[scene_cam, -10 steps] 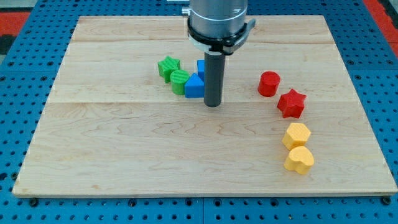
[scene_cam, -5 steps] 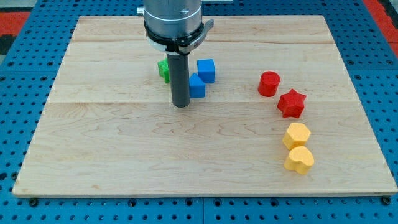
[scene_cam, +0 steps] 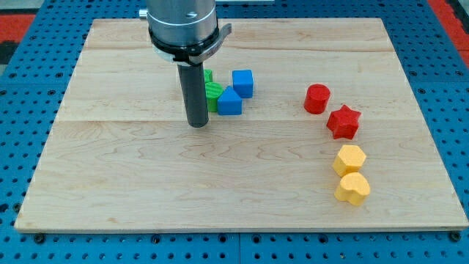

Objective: Slightly push the red circle to the top of the red star

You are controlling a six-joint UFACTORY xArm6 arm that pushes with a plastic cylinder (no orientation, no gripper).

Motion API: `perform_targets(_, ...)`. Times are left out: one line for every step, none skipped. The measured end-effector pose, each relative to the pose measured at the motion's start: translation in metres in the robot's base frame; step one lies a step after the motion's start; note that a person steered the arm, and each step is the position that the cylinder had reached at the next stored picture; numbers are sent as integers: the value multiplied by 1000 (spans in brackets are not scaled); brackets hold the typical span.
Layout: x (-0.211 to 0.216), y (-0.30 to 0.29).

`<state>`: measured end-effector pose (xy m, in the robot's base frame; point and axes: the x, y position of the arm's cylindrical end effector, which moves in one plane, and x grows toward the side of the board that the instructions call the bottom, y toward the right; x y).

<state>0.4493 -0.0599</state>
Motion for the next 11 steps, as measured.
perform_targets(-3, 69)
perform_targets(-17, 117)
perform_targets(-36, 148)
perform_targets(-49, 173)
perform_targets(-57, 194)
perform_targets(-60, 202)
perform_targets(-56, 147)
perform_targets(-14, 65)
perform_targets(1, 21)
perform_targets(-31, 42)
perform_targets(-53, 113)
